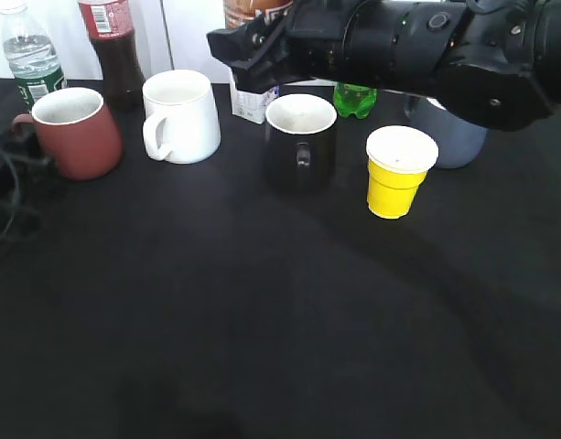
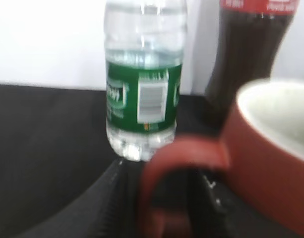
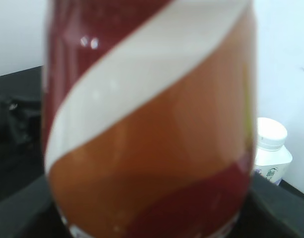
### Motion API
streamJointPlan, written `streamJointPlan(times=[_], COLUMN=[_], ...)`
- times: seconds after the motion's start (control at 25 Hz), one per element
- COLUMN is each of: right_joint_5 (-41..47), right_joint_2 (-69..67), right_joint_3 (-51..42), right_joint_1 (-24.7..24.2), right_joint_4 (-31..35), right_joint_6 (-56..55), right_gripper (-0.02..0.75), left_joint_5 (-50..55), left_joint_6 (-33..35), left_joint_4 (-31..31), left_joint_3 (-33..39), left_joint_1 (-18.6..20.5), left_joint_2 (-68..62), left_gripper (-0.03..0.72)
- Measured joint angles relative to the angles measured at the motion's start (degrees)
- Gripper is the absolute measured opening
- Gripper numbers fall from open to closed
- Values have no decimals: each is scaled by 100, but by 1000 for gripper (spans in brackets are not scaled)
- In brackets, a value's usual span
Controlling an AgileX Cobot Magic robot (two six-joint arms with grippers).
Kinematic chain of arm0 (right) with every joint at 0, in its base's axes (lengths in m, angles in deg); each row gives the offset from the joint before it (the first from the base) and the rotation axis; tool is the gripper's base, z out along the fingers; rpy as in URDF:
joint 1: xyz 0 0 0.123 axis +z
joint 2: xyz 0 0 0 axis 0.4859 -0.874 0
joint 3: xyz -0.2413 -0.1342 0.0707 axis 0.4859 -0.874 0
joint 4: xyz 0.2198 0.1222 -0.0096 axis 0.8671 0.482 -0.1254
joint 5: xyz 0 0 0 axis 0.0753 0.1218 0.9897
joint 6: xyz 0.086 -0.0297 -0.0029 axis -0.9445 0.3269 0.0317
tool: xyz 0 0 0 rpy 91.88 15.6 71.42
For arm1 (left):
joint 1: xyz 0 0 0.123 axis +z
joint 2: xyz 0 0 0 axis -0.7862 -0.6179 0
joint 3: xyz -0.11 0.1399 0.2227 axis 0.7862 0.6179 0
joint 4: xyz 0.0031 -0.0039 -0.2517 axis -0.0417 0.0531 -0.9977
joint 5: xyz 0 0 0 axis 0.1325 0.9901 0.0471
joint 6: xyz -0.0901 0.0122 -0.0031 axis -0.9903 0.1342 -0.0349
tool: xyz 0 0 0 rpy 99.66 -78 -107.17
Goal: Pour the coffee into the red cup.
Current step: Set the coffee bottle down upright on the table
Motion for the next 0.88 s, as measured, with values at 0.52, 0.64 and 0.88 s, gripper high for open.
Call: streamJointPlan(times=[0.52,0.64,0.88], right_joint_5=[734,993,1271], right_joint_2=[676,988,1095], right_joint_3=[0,0,0], right_joint_1=[-830,-1709,-3210], right_joint_4=[-7,-7,11], right_joint_6=[2,2,2], right_gripper=[534,534,534], left_joint_5=[1149,1961,2772], left_joint_6=[0,0,0], left_joint_4=[14,45,272], left_joint_3=[1926,1931,1931], left_joint_1=[-698,-806,-806], left_joint_2=[3360,4314,5025], left_gripper=[314,314,314])
